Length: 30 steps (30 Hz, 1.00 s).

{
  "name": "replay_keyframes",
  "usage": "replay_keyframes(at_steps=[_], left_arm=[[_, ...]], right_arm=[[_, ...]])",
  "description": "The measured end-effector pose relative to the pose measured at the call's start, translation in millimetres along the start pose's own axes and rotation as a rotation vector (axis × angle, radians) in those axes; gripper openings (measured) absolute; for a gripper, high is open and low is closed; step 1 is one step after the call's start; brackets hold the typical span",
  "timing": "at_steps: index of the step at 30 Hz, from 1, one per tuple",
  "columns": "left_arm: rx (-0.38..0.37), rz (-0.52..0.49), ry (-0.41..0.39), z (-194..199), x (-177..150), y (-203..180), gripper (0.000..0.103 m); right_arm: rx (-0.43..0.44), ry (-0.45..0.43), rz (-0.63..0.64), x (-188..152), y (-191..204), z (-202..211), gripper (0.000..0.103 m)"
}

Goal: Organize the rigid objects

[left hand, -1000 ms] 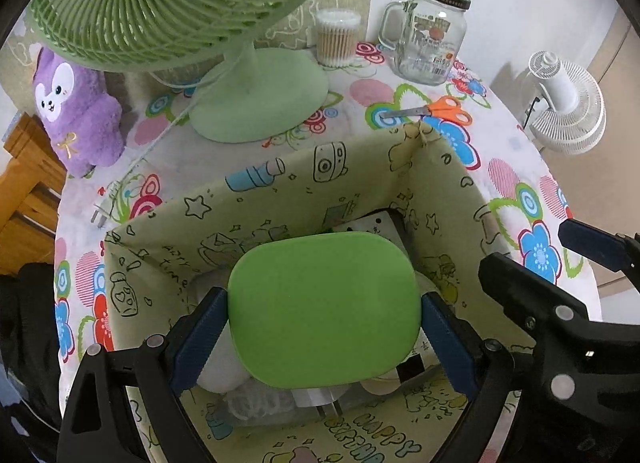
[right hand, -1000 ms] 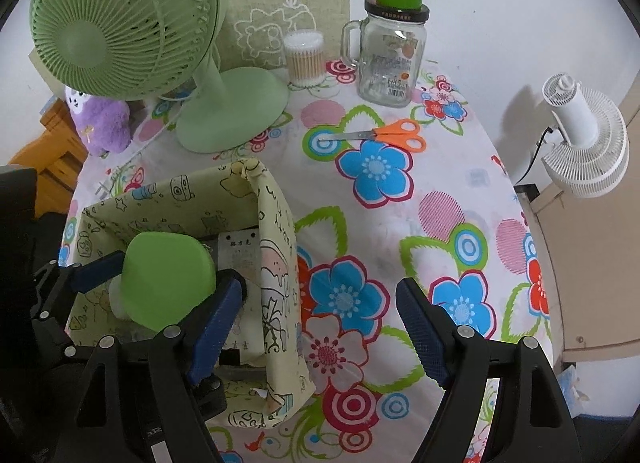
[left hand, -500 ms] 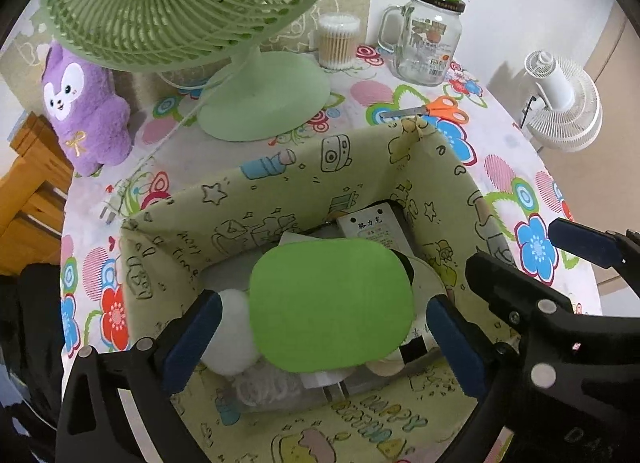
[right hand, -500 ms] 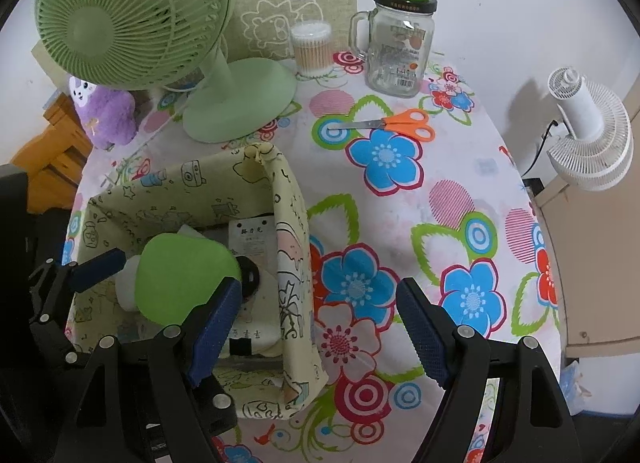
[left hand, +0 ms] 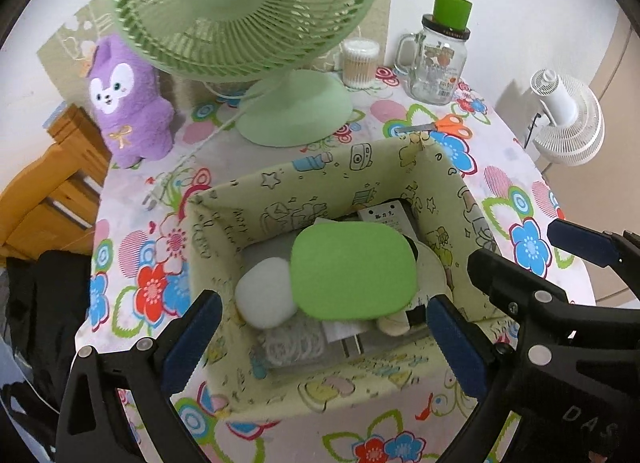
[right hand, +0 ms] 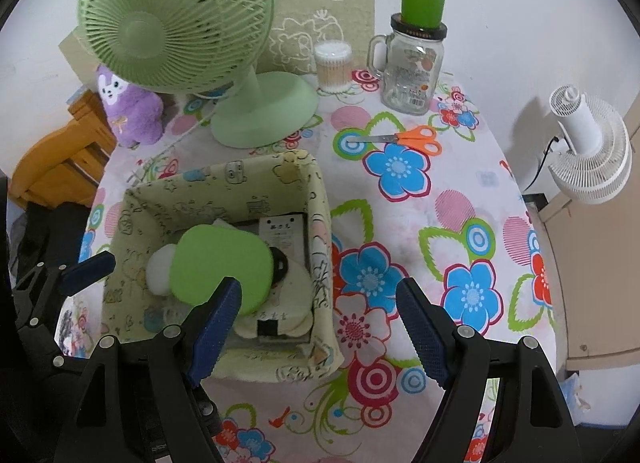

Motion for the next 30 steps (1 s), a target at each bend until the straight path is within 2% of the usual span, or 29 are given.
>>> replay_keyframes(at_steps=[23,30], left_arm=[[0.068,0.141,-0.083,77,-41,38,0.103],[0.084,0.164,-0.121,104,-55,45,0.103]], right_arm=[[0.055,-0.088,0.067,-28,24,66,0.082],[0.026,-0.135,0.097,-36,23,94,0.082]])
Point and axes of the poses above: each gripper's, at about its wrist camera, not at the fingertips, and z roughly against the way its jaws point, y to its left, x to its top, the point moved 10 cm from there along -z, roughly the way its jaws point, and after that the axes turned 7 degrees about x, right-handed, at the moved point
